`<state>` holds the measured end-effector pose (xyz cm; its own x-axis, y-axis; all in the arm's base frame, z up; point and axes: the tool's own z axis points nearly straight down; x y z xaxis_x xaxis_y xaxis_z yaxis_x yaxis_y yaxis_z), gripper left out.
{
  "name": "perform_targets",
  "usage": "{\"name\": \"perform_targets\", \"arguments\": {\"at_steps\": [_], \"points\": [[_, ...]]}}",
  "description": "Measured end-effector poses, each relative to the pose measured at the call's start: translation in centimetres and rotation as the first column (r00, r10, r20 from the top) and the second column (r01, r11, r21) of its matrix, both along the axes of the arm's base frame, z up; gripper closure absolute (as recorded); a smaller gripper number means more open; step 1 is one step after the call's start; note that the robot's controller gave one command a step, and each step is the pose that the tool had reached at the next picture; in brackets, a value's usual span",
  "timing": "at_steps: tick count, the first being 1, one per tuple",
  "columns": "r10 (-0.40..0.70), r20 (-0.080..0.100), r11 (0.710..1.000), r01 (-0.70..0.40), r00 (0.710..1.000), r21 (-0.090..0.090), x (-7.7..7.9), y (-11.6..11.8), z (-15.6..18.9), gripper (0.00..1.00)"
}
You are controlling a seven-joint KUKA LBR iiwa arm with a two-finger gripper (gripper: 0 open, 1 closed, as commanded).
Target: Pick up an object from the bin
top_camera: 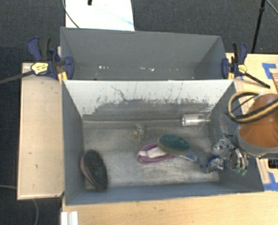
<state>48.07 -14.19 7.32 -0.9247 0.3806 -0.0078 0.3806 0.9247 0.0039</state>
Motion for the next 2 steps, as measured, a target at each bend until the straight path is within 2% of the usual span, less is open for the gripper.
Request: {"name": "perform_targets", "arguments": {"at_steps": [1,2], "points": [[0.010,-0.003,1.000,-0.010,1.000,-0.002,0.1,0.0,0.2,1.00],[0.021,0.001,1.000,-0.021,1.000,-0.003,0.3,-0.1,11.2,1.00]]}}
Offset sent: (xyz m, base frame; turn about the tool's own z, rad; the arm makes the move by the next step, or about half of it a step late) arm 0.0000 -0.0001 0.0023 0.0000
